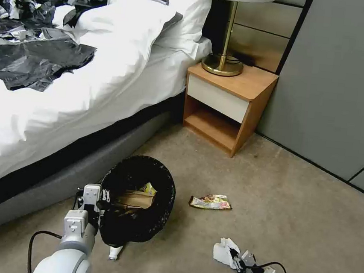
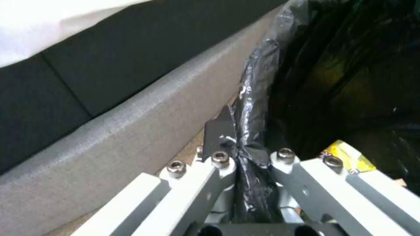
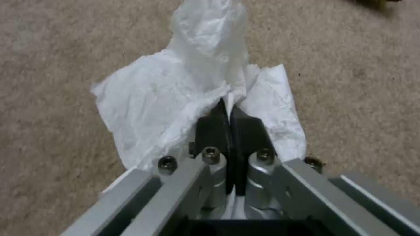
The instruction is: Pick up the trash bin, then pick up the garbage from the floor and place it into the trash bin.
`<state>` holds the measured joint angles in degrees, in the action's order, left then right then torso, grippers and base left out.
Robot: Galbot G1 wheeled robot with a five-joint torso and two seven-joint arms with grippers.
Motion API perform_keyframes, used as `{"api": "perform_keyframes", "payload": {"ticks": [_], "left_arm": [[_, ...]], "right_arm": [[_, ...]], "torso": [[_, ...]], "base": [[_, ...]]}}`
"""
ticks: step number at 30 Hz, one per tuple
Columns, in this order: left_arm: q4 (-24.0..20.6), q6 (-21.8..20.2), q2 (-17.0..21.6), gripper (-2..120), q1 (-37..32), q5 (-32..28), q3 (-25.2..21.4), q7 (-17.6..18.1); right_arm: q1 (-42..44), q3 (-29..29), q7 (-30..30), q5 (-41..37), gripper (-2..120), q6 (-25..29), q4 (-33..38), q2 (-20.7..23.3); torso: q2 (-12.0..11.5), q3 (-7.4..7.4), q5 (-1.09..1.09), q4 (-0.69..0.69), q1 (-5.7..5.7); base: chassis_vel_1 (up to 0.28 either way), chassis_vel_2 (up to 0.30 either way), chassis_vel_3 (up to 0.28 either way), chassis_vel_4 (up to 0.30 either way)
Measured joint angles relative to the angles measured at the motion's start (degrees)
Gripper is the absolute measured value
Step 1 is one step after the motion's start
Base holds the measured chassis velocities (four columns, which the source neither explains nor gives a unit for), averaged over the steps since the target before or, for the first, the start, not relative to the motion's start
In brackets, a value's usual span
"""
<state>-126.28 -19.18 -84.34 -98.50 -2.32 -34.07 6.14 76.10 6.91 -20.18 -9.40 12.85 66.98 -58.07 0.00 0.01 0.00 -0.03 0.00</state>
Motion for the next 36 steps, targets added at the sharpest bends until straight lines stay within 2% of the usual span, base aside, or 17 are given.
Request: {"api": "perform_keyframes", "payload": {"ticks": [3, 4, 5, 6, 7, 8, 9, 10, 12, 13, 17, 18, 21, 22, 25, 29, 36], "left_arm": [[0.0, 0.0, 0.0, 1, 0.0, 0.0, 0.0, 0.0], [0.0, 0.0, 0.0, 1, 0.0, 0.0, 0.0, 0.0], [0.0, 0.0, 0.0, 1, -0.1, 0.0, 0.1, 0.0], [0.0, 0.0, 0.0, 1, -0.1, 0.0, 0.1, 0.0], [0.0, 0.0, 0.0, 1, 0.0, 0.0, 0.1, 0.0], [0.0, 0.0, 0.0, 1, 0.0, 0.0, 0.1, 0.0], [0.1, 0.0, 0.1, 1, 0.0, 0.0, 0.1, 0.0], [0.1, 0.0, 0.1, 1, 0.0, 0.0, 0.1, 0.0], [0.1, 0.0, 0.1, 1, 0.0, 0.0, 0.3, 0.0], [0.2, 0.0, 0.1, 1, 0.0, 0.1, 0.4, 0.0], [0.4, 0.0, 0.1, 1, -0.1, 0.3, 0.7, 0.0], [0.4, 0.0, 0.1, 1, -0.1, 0.3, 0.7, 0.0], [0.7, 0.2, 0.0, 1, -0.3, 0.8, 1.3, -0.1], [0.7, 0.2, 0.0, 1, -0.3, 0.8, 1.3, -0.1], [1.0, 0.6, -0.1, 1, -0.8, 1.5, 2.0, -0.2], [1.0, 0.7, -0.1, 1, -0.9, 1.7, 2.2, -0.2], [0.7, 0.8, -0.4, 1, -1.2, 2.4, 2.9, -0.2]], "right_arm": [[0.2, 0.7, 1.0, -1.1, 0, -0.3, 2.3, 0.3], [0.3, 1.1, 1.2, -1.6, 0, -0.3, 3.5, 0.5], [0.8, 1.9, 1.6, -3.1, 0, 0.1, 7.9, 0.7], [0.8, 1.9, 1.6, -3.1, 0, 0.1, 7.9, 0.7], [1.5, 2.8, 1.7, -4.7, 0, 1.1, 12.2, 0.8], [1.6, 3.0, 1.7, -5.0, 0, 1.3, 13.2, 0.9], [2.1, 4.1, 1.7, -6.1, 0, 2.6, 17.3, 1.0], [2.1, 4.1, 1.7, -6.1, 0, 2.6, 17.3, 1.0], [2.6, 5.1, 1.2, -7.0, 0, 3.8, 22.1, 0.9], [2.8, 5.8, 0.4, -8.0, 0, 4.4, 26.8, 1.0], [2.8, 6.4, -1.0, -9.1, 0, 5.0, 31.8, 1.0], [2.8, 6.4, -1.0, -9.1, 0, 5.0, 31.8, 1.0], [1.4, 6.2, -3.9, -10.9, 0, 5.7, 41.1, 0.9], [1.4, 6.2, -3.9, -10.9, 0, 5.7, 41.1, 0.9], [-0.4, 2.2, -4.5, -12.5, 0, 5.0, 50.9, 1.3], [-0.6, -0.2, -3.7, -12.1, 0, 4.3, 51.5, 1.7], [-1.8, -3.6, -1.8, -9.7, 0, 3.9, 47.1, 1.7]], "torso": [[0.0, 0.01, 0.06, 0.0, 0.0], [0.0, 0.01, 0.0, 0.0, 0.0], [0.0, 0.0, -0.06, 0.01, 0.0], [0.0, 0.0, -0.06, 0.01, 0.0], [0.0, 0.01, 0.05, 0.02, 0.01], [0.0, 0.01, 0.03, 0.02, 0.01], [0.0, 0.0, -0.04, 0.02, 0.01], [0.0, 0.0, -0.04, 0.02, 0.01], [0.0, 0.0, 0.0, 0.02, 0.01], [0.0, 0.0, -0.02, 0.02, 0.0], [0.0, 0.0, -0.02, 0.04, 0.0], [0.0, 0.0, -0.02, 0.04, 0.0], [0.0, -0.01, -0.02, 0.04, 0.0], [0.0, -0.01, -0.02, 0.04, 0.0], [0.0, -0.01, -0.01, 0.04, 0.01], [0.0, -0.01, -0.01, 0.02, 0.0], [0.0, -0.01, 0.01, 0.03, 0.01]], "base": [[0.0, 0.0, 0.0, 0.0], [0.0, 0.0, 0.0, 0.0], [0.0, 0.0, 0.0, 0.0], [0.0, 0.0, 0.0, 0.0], [0.0, 0.0, 0.0, 0.0], [0.0, 0.0, 0.0, 0.0], [0.0, 0.0, 0.0, 0.0], [0.0, 0.0, 0.0, 0.0], [0.0, 0.0, 0.0, 0.0], [0.0, 0.0, 0.0, 0.0], [0.0, 0.0, 0.0, 0.0], [0.0, 0.0, 0.0, 0.0], [0.0, 0.0, 0.0, 0.0], [0.0, 0.0, 0.0, 0.0], [0.0, 0.0, 0.0, 0.0], [0.0, 0.0, 0.0, 0.0], [0.0, 0.0, 0.0, 0.0]]}}
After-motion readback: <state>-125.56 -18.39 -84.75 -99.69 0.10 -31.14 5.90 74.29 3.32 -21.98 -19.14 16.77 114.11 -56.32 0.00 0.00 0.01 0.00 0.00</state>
